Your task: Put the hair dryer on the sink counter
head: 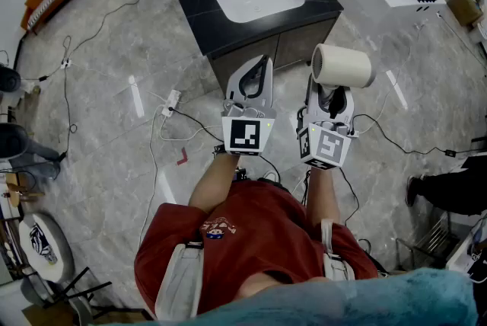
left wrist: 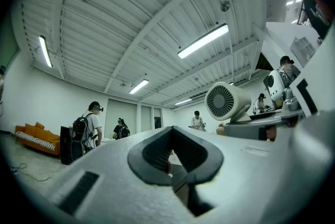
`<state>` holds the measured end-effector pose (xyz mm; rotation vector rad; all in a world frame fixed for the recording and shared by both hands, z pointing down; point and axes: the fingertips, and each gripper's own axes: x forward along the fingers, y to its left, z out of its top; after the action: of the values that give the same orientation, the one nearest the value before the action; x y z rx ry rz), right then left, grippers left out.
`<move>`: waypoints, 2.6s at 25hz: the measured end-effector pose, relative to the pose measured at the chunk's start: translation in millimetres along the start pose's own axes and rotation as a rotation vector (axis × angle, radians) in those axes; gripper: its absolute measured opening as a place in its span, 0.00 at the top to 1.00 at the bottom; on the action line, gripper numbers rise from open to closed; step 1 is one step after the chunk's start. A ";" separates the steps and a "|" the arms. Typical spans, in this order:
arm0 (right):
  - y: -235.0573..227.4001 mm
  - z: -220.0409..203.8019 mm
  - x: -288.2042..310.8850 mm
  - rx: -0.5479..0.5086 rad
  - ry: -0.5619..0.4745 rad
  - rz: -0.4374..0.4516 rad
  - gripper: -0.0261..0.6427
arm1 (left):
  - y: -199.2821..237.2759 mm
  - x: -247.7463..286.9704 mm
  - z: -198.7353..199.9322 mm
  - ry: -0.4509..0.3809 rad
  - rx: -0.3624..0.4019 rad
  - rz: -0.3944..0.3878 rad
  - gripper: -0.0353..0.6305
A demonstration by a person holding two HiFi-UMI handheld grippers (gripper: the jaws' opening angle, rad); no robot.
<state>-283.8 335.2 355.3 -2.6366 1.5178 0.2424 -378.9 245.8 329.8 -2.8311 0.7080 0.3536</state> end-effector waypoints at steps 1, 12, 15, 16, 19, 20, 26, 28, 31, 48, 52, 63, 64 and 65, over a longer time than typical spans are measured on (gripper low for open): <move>-1.9 -0.4 -0.2 -0.002 0.001 -0.002 0.67 | -2.0 1.7 0.5 -0.004 -0.006 -0.001 0.95; -32.7 2.4 -10.6 -0.018 0.005 -0.025 0.67 | -34.7 12.2 9.3 -0.022 -0.001 -0.021 0.95; -39.7 2.0 -13.1 -0.017 0.009 -0.023 0.67 | -42.8 13.6 9.6 -0.015 -0.005 -0.019 0.95; -42.7 1.3 -14.1 -0.015 0.012 -0.022 0.67 | -46.4 14.9 10.6 -0.022 -0.003 -0.020 0.95; -54.7 -1.4 -15.5 -0.012 0.017 -0.019 0.67 | -59.0 21.0 9.3 -0.027 0.001 -0.024 0.95; -59.3 -2.2 -16.1 -0.010 0.018 -0.018 0.67 | -63.4 22.9 8.4 -0.027 -0.007 -0.022 0.95; -91.0 -6.6 -19.2 0.009 0.022 -0.023 0.67 | -92.3 37.2 5.7 -0.017 0.000 -0.030 0.95; -99.4 -9.1 -20.8 0.015 0.025 -0.024 0.67 | -100.3 40.0 4.8 -0.013 0.004 -0.031 0.95; -110.8 -12.9 -22.1 0.022 0.024 -0.022 0.67 | -109.8 45.0 2.1 -0.008 0.009 -0.031 0.95; -128.1 -30.9 38.5 -0.002 0.027 -0.034 0.67 | -90.7 104.2 -27.8 -0.027 -0.037 -0.045 0.95; -125.6 -35.0 71.6 -0.003 0.026 -0.038 0.67 | -71.1 129.7 -36.9 -0.028 -0.024 -0.047 0.95; -117.8 -51.9 180.6 -0.022 0.050 -0.050 0.67 | -9.5 219.9 -70.0 -0.016 -0.047 -0.072 0.95; -117.9 -52.4 189.0 -0.025 0.051 -0.054 0.67 | -5.3 227.3 -71.6 -0.017 -0.042 -0.078 0.95; -118.0 -53.5 198.0 -0.027 0.052 -0.058 0.67 | -0.4 234.8 -73.5 -0.019 -0.041 -0.080 0.95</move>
<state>-79.0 217.8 371.8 -2.7238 1.4602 0.1925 -164.2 125.6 334.5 -2.8807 0.5878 0.3853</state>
